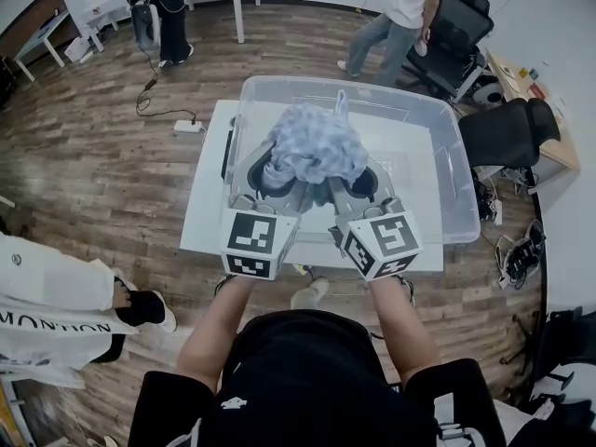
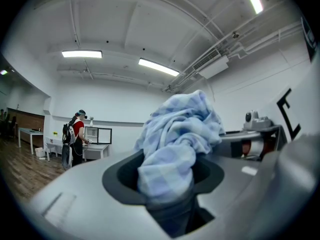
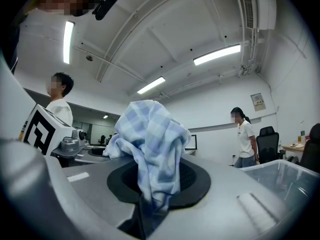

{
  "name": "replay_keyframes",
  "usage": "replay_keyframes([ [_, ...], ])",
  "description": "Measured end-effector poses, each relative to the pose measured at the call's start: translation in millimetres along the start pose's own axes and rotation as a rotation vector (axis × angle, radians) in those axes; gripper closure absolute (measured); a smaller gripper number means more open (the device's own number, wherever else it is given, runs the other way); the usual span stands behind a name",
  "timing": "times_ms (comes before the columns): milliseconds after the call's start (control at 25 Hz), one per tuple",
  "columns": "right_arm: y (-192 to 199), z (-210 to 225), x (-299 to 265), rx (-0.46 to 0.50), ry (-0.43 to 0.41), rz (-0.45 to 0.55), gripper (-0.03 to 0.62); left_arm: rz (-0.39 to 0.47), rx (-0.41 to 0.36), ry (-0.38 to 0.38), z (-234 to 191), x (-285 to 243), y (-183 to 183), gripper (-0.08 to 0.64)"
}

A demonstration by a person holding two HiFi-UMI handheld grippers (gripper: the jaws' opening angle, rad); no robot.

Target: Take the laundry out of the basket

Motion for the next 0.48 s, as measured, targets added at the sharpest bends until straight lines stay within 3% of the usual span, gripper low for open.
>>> replay_keyframes([
  [480, -6, -38, 38, 0.003, 0.029, 0.016, 0.512, 0.024, -0.001, 0.013, 15, 49, -3, 0.347],
])
Point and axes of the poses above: the fingertips, and each gripper's own axes: x backward along the fingers, z to its right, y out of its underside, the point moved 5 cm from there along x, backward along the fingers, and after that the axes turned 7 degrees about -y, right-handed, at the moved point
